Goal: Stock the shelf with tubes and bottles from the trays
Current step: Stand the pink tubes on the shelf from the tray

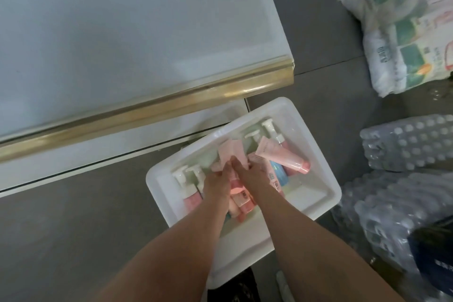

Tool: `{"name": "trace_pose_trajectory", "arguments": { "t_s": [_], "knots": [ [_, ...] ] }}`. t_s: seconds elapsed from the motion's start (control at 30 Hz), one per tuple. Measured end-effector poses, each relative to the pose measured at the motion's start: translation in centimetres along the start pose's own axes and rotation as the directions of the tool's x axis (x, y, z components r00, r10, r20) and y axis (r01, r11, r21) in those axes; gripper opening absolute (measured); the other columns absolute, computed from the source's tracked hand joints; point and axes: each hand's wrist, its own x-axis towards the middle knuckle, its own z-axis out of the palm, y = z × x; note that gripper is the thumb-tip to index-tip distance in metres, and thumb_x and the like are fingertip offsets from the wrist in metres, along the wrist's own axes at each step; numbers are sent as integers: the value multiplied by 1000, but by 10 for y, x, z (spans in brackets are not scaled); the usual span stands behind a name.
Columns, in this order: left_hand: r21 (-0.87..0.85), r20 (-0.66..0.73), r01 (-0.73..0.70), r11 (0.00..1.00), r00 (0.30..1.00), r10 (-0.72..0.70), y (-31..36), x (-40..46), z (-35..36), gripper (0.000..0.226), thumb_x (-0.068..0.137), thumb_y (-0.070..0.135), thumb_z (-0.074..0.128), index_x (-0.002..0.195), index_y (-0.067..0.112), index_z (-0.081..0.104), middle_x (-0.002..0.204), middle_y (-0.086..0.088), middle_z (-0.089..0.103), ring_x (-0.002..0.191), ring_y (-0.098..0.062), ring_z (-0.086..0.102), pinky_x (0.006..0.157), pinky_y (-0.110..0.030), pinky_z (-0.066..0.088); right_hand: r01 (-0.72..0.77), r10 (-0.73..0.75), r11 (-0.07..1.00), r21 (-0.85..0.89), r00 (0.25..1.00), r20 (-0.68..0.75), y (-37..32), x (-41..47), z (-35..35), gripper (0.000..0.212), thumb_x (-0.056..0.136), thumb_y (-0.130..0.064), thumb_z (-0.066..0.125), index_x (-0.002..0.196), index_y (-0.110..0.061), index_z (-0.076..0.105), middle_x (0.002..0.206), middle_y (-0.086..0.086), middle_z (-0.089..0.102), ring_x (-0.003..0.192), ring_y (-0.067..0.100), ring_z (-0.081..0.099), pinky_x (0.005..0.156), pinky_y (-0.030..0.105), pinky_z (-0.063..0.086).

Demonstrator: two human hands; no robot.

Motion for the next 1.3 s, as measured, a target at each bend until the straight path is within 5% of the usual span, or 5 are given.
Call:
{"name": "trace_pose_trajectory", "arguments": {
  "t_s": [0.23,0.4,0.63,0.9,1.3],
  "knots": [
    [-2,32,29,1000,999,-28,9,-10,-5,56,97,60,46,105,10,68,89,-7,73,85,-27,72,89,-43,58,-14,-12,981,191,991,132,-27,-45,-23,79,93,-76,33,144,-16,47,130,13,64,103,28,67,71,34,57],
    [-250,109,127,960,989,-103,5,-23,-2,44,95,51,57,99,8,68,79,-13,76,77,-34,74,81,-51,60,-31,5,965,261,995,97,-25,-43,-21,117,58,-104,22,133,-21,56,113,13,71,88,29,71,61,32,55],
    [-387,126,120,914,989,-77,17,-52,-2,49,100,50,48,104,5,66,80,-12,73,70,-24,68,64,-35,57,91,-89,905,415,996,-25,4,-50,-33,110,47,-105,45,117,-22,65,93,0,75,82,22,70,82,43,57],
    [-477,238,41,878,968,84,36,-113,-2,30,83,16,78,104,-3,67,101,-16,74,86,-24,70,77,-33,56,240,-265,907,345,964,28,-8,-100,-109,37,82,-41,80,96,-9,67,53,-4,55,38,8,43,40,21,39],
    [-499,224,-259,827,883,412,81,-206,-24,41,83,34,77,108,3,68,104,-14,74,91,-21,71,69,-27,57,473,-547,724,503,837,-1,-28,-185,-169,34,80,-39,82,98,-13,72,88,7,75,75,18,68,74,35,56]
  ]
}}
